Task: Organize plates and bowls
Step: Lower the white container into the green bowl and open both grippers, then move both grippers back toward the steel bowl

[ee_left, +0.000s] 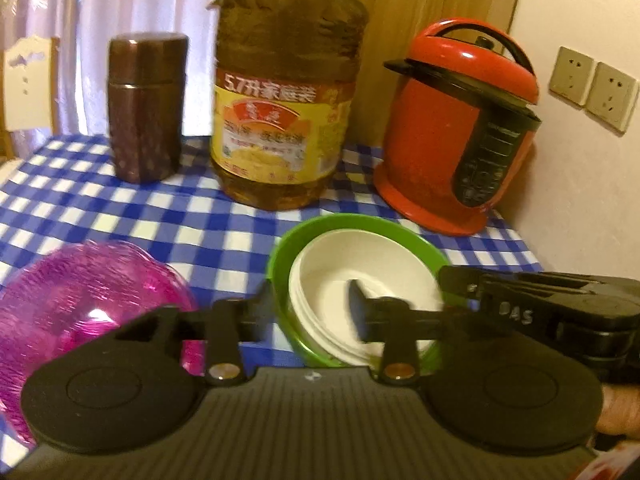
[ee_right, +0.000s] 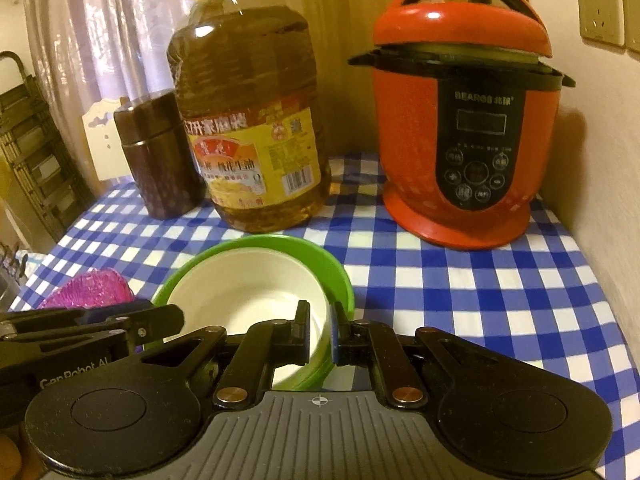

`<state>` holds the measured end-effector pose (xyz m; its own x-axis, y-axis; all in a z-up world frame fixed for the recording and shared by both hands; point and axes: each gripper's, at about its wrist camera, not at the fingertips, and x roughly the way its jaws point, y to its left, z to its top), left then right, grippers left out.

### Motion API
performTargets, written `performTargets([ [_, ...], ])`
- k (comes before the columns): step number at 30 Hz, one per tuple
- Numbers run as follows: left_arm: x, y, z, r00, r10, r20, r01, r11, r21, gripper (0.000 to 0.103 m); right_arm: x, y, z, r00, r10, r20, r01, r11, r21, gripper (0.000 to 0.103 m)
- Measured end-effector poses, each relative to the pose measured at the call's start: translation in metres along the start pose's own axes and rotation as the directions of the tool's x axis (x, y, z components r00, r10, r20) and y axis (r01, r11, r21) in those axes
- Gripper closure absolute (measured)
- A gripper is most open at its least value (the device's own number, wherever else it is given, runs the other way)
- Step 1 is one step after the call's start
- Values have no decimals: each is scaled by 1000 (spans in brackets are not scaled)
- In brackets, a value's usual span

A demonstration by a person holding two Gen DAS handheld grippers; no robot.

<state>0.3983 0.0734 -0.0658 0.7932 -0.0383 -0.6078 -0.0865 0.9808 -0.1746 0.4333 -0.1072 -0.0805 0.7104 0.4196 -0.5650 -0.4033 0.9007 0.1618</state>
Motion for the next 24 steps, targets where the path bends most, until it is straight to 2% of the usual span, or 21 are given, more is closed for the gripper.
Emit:
performTargets([
  [4,1,7,0,1000,-16,-4,16,999,-37,63,-4,-3,2,999,5,32,-5,1000,16,81],
  [13,-6,10,0,1000,-12,11,12,998,-65,63,-13,-11,2,998,-12,61,9,999,46,70],
  [24,-35,-3,-12,999,-40,14,41,995,-93,63,-46,-21,-8,998,-23,59,15,992,128,66],
])
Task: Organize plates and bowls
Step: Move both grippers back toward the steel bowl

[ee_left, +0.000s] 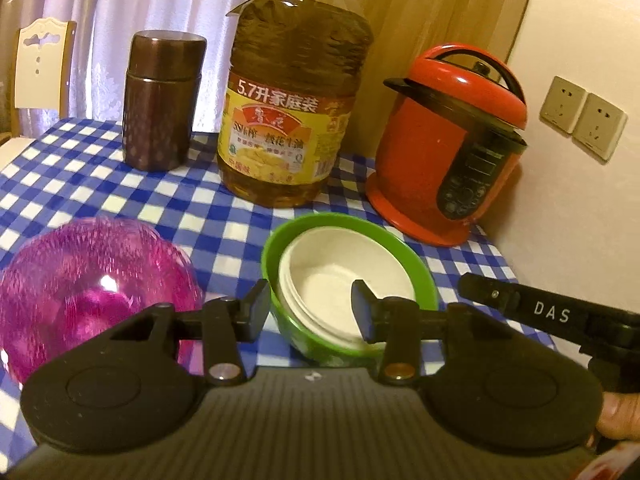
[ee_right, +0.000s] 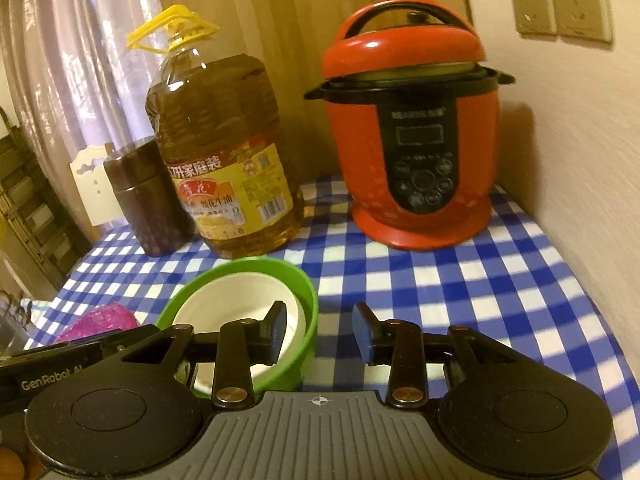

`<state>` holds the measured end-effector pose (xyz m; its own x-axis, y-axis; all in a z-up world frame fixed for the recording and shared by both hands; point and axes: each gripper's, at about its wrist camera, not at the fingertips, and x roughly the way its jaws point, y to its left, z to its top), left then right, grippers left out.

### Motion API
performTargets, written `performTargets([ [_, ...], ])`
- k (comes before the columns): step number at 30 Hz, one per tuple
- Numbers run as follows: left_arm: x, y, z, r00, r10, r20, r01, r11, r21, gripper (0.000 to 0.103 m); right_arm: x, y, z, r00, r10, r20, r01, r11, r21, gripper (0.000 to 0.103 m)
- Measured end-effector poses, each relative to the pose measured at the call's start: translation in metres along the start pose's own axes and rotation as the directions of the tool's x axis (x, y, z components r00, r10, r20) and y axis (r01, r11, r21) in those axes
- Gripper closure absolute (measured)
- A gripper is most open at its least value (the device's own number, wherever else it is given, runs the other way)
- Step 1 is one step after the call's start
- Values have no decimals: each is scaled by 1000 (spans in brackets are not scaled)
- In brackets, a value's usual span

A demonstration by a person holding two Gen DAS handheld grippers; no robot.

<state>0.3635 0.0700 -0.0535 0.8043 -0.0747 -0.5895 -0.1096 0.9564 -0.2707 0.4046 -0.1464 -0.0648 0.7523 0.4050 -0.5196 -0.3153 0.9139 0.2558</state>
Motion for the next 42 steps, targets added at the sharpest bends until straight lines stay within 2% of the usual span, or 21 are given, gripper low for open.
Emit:
performTargets([
  [9,-45,-16,-40,999,-35,-31,34,999,-19,63,-54,-11,-30,999,-12,-44,17,994,105,65],
  [19,-91,-37,-91,991,-90,-100,86,996,-36,63,-132,-16,-75,998,-40,-49,47,984,170,65],
  [26,-122,-58,-120,983,-126,-137,122,992,-33,63,-179,-20,-102,994,-72,-78,85,981,175,63],
  [34,-156,-70,-147,975,-135,-174,127,990,-57,63,-209,-26,-131,984,-89,-153,116,977,178,61],
  [42,-172,-78,-162,974,-119,-195,115,993,-31,63,-229,-28,-154,975,-78,-206,119,974,192,61],
])
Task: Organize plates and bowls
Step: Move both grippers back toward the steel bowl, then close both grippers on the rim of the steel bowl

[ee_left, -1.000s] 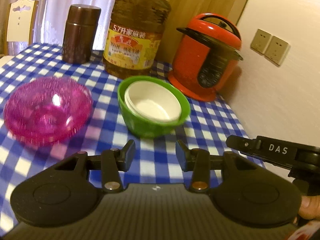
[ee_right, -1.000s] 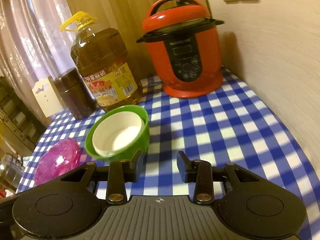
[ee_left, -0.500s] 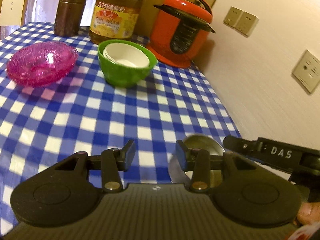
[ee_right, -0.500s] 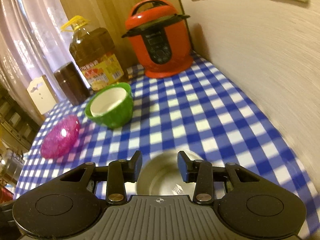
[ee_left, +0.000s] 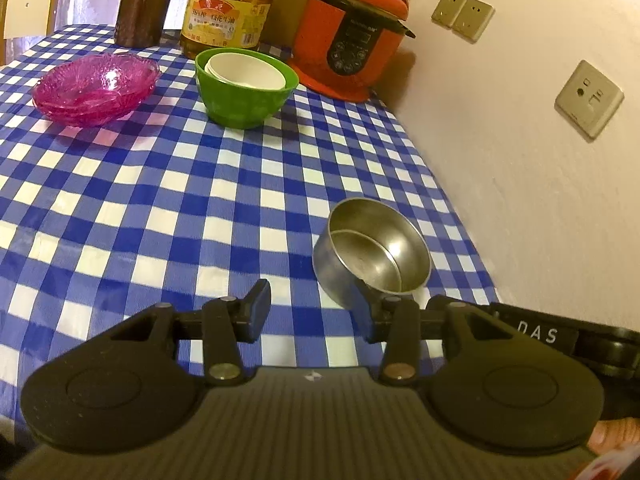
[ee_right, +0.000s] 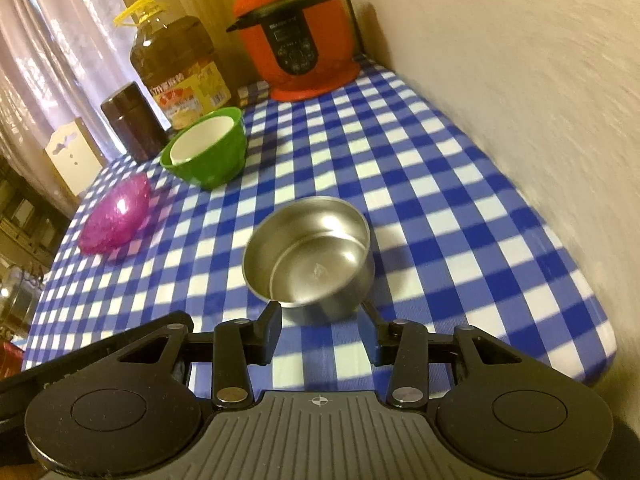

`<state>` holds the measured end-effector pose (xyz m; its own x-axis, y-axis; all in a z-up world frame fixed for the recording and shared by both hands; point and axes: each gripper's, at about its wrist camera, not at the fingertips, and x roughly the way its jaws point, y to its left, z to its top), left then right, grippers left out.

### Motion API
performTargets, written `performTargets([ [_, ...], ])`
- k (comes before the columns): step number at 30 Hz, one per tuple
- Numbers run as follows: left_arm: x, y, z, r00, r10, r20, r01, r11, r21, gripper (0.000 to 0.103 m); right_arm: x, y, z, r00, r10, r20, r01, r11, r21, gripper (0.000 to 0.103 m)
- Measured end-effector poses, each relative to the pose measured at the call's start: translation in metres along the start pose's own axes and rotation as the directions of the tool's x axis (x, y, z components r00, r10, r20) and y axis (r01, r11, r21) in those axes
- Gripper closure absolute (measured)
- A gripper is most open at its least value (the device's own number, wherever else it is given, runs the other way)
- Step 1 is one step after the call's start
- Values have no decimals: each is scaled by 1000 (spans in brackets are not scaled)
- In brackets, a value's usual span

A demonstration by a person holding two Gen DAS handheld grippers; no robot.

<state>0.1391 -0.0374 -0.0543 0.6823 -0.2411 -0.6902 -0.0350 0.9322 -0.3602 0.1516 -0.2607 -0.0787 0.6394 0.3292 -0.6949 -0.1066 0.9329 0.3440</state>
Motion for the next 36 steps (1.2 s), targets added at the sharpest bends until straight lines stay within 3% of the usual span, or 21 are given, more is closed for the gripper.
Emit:
performTargets([
  [16,6,-5,-4,1000,-17,-5,17,1000,-7,64,-6,-16,-3,999,29,17,-30,998,62,60],
  [26,39,-4,10,999,-51,11,51,997,-54,66,16,-35,10,999,20,33,-24,991,133,61],
  [36,75,-5,18,999,-49,-15,48,996,-72,76,44,-43,23,999,43,27,-47,986,160,61],
])
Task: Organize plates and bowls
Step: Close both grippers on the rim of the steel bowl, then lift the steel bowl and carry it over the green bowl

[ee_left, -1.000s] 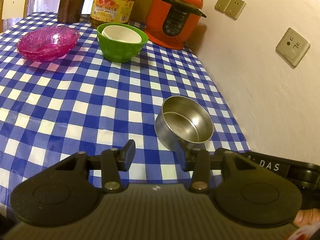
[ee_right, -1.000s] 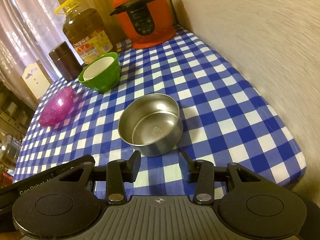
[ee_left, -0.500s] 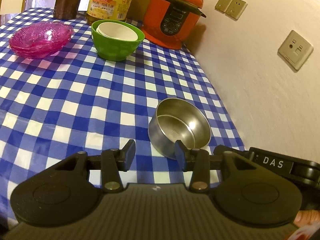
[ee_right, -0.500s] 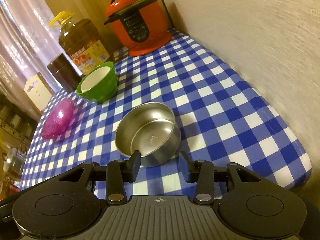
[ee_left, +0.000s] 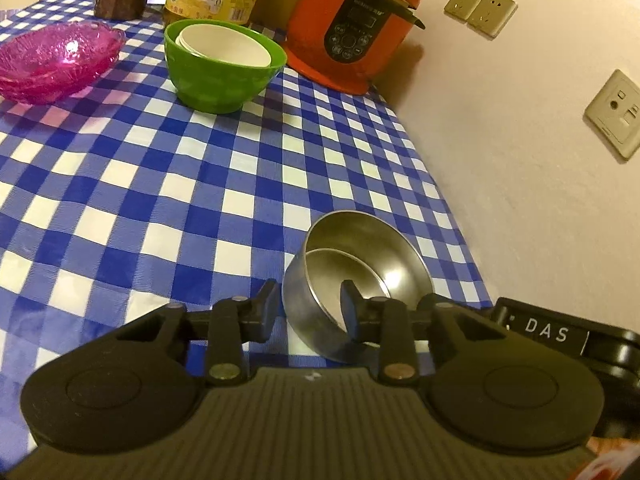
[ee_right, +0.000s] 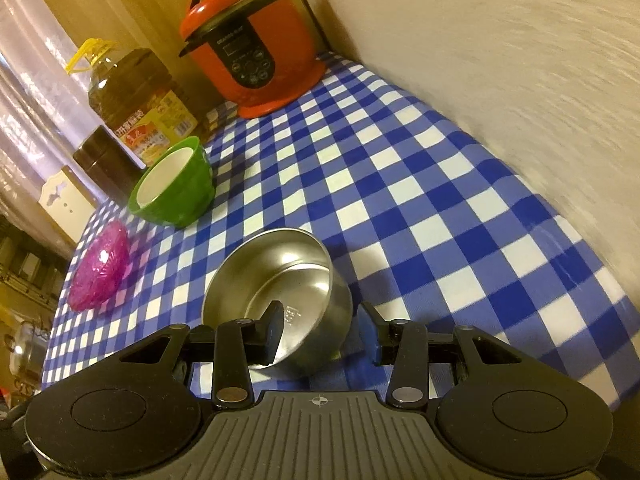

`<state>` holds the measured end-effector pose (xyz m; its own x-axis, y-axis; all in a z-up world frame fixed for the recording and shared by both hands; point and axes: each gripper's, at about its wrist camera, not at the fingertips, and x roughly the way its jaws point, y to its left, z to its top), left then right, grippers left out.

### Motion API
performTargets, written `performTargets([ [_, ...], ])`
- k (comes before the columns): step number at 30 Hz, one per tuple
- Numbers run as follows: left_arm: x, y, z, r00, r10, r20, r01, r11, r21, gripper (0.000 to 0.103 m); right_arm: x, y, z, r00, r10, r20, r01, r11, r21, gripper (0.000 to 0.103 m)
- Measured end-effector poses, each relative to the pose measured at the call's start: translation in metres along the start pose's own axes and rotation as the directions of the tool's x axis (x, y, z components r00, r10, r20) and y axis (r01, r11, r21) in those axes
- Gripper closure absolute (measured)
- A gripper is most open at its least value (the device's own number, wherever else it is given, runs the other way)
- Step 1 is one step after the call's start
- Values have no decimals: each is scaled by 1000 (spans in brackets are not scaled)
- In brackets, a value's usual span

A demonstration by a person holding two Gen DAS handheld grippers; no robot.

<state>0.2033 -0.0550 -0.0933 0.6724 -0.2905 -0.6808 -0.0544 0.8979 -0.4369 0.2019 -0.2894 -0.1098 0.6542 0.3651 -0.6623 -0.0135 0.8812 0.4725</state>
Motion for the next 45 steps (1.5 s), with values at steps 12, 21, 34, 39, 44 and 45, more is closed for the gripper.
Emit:
performTargets([
  [12,17,1,3,1000,2,-19,-2,1000,6,89,21,0,4,1000,-14,-17,14,1000,7,61],
  [21,19,0,4,1000,1,-23,0,1000,21,90,30,1,4,998,-55,-38,55,998,4,72],
  [34,4,3,2,1000,13,-16,-12,1000,28,93,27,8,-3,997,-53,-51,52,998,-30,89],
  [39,-8,4,2,1000,19,0,-19,999,28,93,20,11,-5,998,-30,-47,30,999,-16,90],
  [44,-21,5,5,1000,18,18,-18,999,29,93,13,18,-6,999,-11,-47,10,1000,-14,91],
  [45,-24,5,5,1000,18,23,-19,999,30,93,11,19,-6,999,-8,-46,7,1000,-15,91],
])
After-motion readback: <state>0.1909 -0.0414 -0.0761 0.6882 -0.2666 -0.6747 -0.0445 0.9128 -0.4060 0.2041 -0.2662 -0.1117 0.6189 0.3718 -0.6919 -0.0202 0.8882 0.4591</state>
